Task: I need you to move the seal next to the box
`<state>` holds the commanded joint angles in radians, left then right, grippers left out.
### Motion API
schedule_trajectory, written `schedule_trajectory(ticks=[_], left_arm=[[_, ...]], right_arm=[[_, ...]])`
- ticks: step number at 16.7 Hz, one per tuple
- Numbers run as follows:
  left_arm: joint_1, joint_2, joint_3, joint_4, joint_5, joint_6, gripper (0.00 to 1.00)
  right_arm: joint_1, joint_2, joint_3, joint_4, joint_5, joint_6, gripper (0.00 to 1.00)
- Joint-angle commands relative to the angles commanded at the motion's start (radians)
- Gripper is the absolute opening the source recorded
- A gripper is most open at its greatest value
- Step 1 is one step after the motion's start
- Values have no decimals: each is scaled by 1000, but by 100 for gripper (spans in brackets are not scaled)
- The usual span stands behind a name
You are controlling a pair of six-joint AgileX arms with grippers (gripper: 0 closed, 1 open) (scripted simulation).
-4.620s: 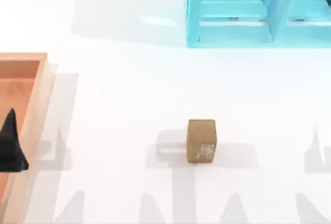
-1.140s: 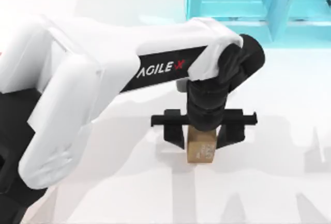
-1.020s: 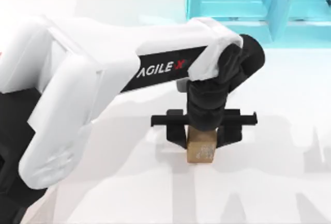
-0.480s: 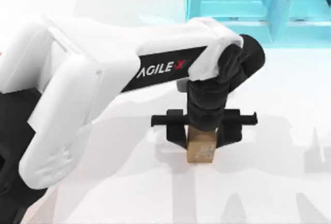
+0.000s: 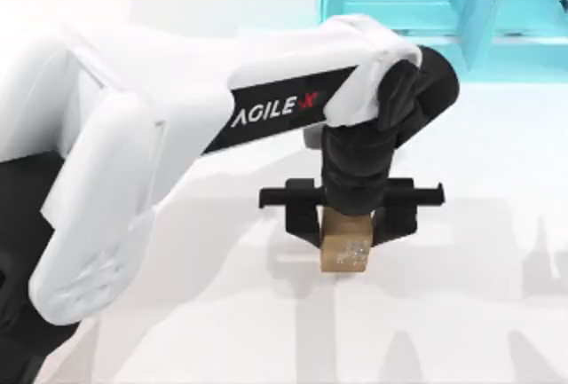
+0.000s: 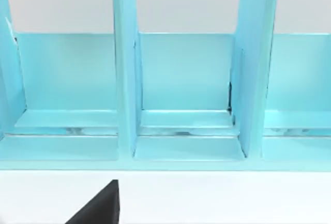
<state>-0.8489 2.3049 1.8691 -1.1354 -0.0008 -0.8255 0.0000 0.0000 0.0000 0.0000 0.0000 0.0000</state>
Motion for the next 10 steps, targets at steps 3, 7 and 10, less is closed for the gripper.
schedule_trajectory(ticks=[3,7,10], left_arm=[[-2,-17,59,-76,2,2,0],[-4,-25,92,-119,3,3,0],[0,-23,88,-118,2,7,0]], right_arm=[[0,0,0,0,0,0,100],[0,0,0,0,0,0,100],[0,0,0,0,0,0,100]])
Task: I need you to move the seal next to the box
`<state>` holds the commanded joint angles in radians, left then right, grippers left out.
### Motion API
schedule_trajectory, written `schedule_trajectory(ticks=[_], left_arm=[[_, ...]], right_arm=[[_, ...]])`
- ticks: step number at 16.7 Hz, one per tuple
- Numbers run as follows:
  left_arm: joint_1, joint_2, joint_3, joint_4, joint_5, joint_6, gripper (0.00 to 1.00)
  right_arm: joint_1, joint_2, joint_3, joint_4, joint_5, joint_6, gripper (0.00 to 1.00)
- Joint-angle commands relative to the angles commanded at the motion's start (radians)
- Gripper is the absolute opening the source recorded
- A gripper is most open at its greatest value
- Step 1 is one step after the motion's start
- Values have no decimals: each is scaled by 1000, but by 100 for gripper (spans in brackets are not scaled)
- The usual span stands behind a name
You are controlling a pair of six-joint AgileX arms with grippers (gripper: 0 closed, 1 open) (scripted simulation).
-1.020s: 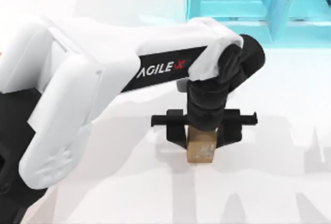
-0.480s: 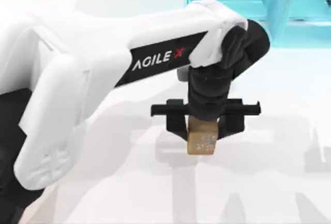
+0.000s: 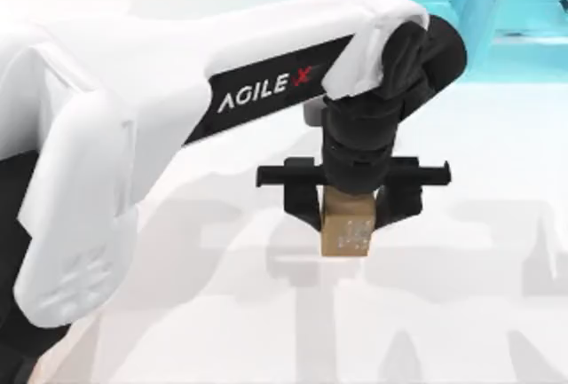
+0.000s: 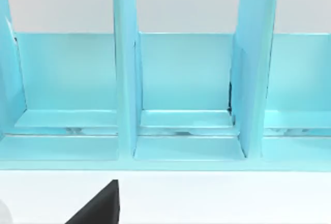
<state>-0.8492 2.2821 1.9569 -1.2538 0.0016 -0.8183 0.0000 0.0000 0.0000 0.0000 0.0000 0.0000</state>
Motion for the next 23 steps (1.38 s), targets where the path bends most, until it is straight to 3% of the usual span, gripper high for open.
schedule_trajectory(ticks=[4,13,20,23], left_arm=[[109,-85,-38,-45,-1,109,0],[566,-316,-135,-165,-3,562,0],[591,-338,-150,-177,-5,590,0],[593,-341,-216,-112,-5,591,0]], right_arm=[[0,0,0,0,0,0,100],[0,0,0,0,0,0,100],[0,0,0,0,0,0,100],[0,0,0,0,0,0,100]])
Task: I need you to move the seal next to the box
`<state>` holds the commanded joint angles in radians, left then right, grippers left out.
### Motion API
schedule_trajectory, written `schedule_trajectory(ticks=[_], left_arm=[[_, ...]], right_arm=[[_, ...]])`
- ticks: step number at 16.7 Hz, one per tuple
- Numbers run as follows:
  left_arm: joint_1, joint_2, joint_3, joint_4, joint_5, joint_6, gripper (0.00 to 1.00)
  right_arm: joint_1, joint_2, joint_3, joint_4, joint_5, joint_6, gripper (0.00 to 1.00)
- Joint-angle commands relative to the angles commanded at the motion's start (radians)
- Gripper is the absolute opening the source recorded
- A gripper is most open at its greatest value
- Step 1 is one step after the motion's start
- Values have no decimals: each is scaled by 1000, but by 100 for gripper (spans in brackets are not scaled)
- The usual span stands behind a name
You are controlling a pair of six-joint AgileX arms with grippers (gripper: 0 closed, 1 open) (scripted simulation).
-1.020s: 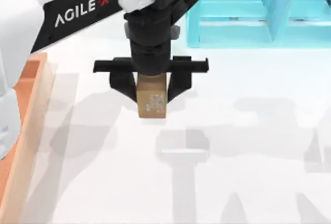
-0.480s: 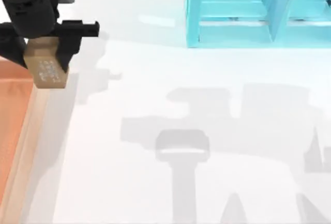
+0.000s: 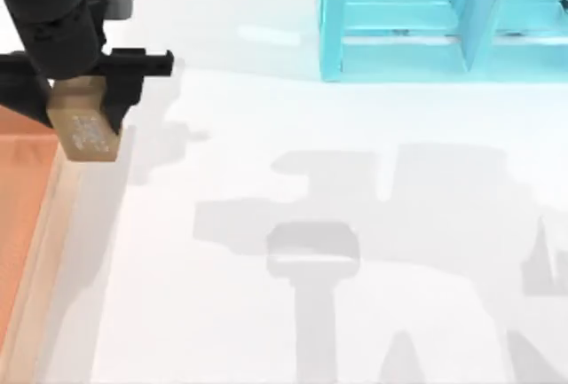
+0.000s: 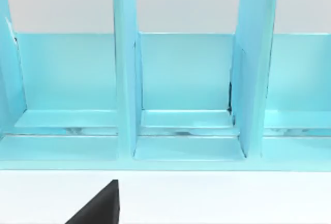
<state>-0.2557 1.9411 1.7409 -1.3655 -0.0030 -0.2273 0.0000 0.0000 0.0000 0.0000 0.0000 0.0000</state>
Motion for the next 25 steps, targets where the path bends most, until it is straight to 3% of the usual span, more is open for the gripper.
schedule_trajectory(ticks=[5,10,23,25], left_arm=[[4,1,-164,163,1,1,0],[4,5,-185,185,1,2,0],[4,5,-185,185,1,2,98],[4,5,-185,185,1,2,100]], right_arm=[[0,0,0,0,0,0,100],[0,0,0,0,0,0,100],[0,0,0,0,0,0,100],[0,0,0,0,0,0,100]])
